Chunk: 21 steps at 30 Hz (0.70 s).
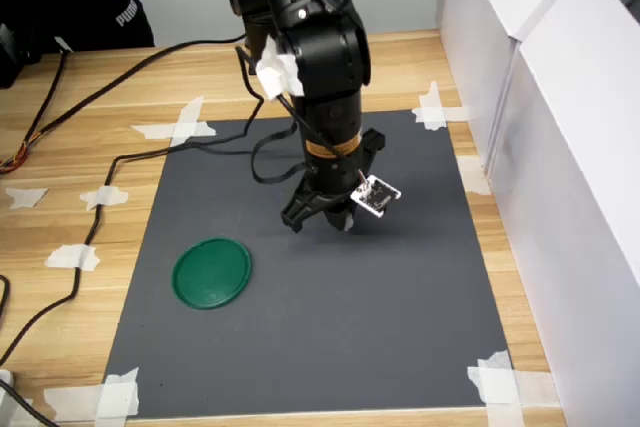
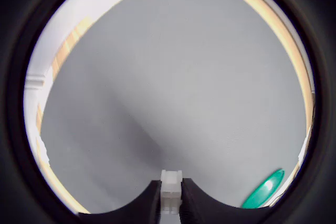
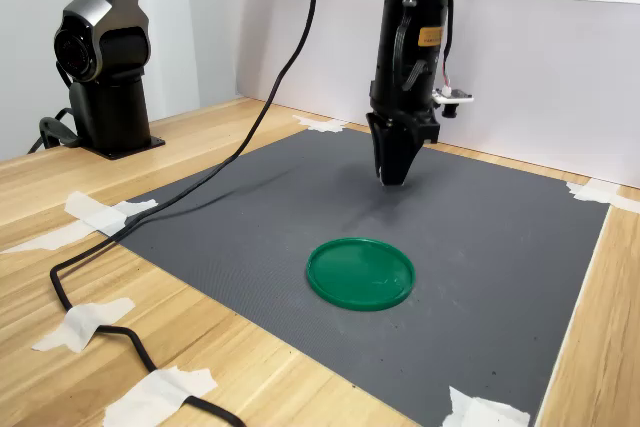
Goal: Grasp a white terminal and put it on the green lid.
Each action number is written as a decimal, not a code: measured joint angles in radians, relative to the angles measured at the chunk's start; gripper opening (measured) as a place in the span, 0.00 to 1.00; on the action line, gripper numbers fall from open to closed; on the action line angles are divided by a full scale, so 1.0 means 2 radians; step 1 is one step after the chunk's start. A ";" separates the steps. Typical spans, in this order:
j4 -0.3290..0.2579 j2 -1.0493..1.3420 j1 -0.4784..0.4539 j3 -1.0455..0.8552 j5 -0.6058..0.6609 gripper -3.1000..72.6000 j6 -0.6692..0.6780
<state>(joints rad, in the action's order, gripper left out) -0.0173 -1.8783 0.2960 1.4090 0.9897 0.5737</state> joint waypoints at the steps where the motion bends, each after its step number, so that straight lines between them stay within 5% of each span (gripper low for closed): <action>1: 0.002 0.009 -0.003 0.012 0.011 0.15 0.000; 9: 0.009 0.050 -0.041 0.090 0.105 0.15 0.040; 21: 0.011 0.043 -0.145 0.096 0.097 0.15 0.080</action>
<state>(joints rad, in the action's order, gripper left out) 0.0055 -1.7923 0.0053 1.6013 1.1833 0.7336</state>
